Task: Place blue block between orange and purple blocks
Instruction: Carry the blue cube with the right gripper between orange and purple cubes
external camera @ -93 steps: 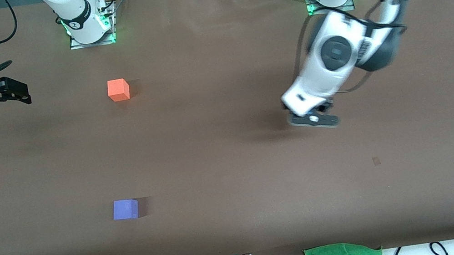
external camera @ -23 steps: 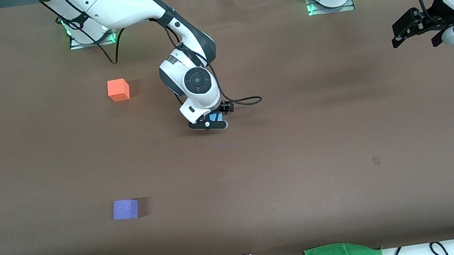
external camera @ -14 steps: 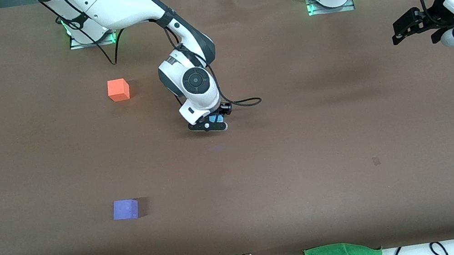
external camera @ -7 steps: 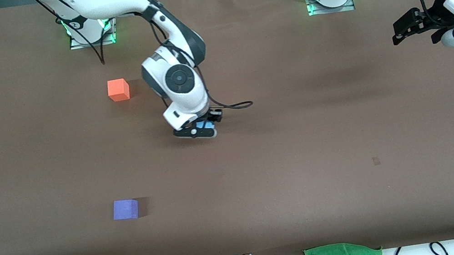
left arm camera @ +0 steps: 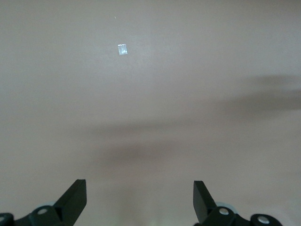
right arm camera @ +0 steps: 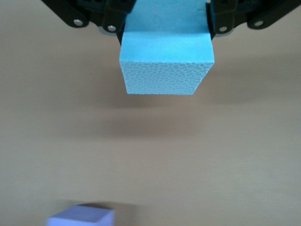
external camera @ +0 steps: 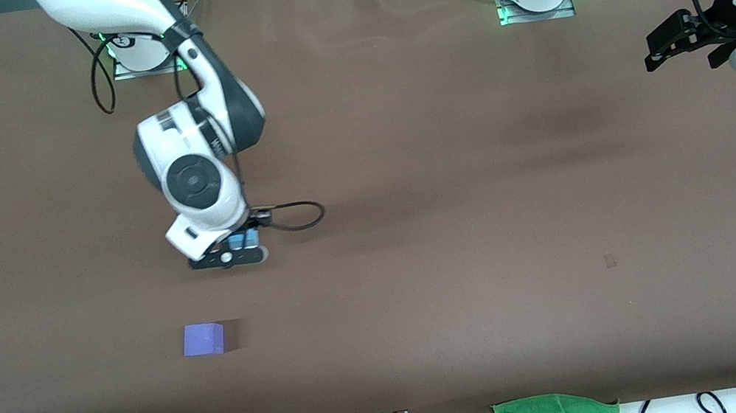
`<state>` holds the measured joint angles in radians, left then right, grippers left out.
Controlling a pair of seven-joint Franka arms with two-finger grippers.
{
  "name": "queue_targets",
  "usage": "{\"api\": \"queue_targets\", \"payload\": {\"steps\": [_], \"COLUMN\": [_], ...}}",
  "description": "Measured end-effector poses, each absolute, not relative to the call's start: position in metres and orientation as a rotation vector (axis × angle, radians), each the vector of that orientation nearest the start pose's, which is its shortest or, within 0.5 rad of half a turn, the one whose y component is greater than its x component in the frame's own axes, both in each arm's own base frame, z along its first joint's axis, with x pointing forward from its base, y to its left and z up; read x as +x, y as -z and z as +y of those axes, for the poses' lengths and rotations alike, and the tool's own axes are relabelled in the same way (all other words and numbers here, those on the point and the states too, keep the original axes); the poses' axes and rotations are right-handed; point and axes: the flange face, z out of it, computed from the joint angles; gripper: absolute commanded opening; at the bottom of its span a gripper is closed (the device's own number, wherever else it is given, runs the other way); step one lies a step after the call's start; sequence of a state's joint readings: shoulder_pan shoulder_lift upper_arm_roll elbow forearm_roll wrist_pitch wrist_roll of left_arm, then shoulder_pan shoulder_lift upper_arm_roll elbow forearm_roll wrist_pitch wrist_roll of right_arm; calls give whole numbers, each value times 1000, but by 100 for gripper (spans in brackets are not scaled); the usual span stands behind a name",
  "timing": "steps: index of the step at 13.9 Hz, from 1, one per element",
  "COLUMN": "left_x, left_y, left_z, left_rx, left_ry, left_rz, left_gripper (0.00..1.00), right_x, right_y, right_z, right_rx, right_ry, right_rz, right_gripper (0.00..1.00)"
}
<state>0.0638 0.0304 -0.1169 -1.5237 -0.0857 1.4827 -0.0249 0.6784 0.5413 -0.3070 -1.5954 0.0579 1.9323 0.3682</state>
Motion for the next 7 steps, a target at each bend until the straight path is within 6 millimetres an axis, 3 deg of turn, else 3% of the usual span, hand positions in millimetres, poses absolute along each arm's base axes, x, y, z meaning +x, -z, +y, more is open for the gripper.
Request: {"api": "queue_targets", "payload": {"steps": [4, 7], "left_x": [554, 555], "left_y": [-625, -625], "left_z": [-35, -15], "left_rx": [-3226, -3226], "left_ry": [-108, -105], "left_rz": [44, -15], "left_gripper": [100, 100], "right_x": [624, 621], "right_y": [-293, -267], "right_z": [187, 154], "right_rx": [-3210, -3180], "right_ry": [-342, -339], "right_rz": [-2, 10], "right_gripper": [31, 31]}}
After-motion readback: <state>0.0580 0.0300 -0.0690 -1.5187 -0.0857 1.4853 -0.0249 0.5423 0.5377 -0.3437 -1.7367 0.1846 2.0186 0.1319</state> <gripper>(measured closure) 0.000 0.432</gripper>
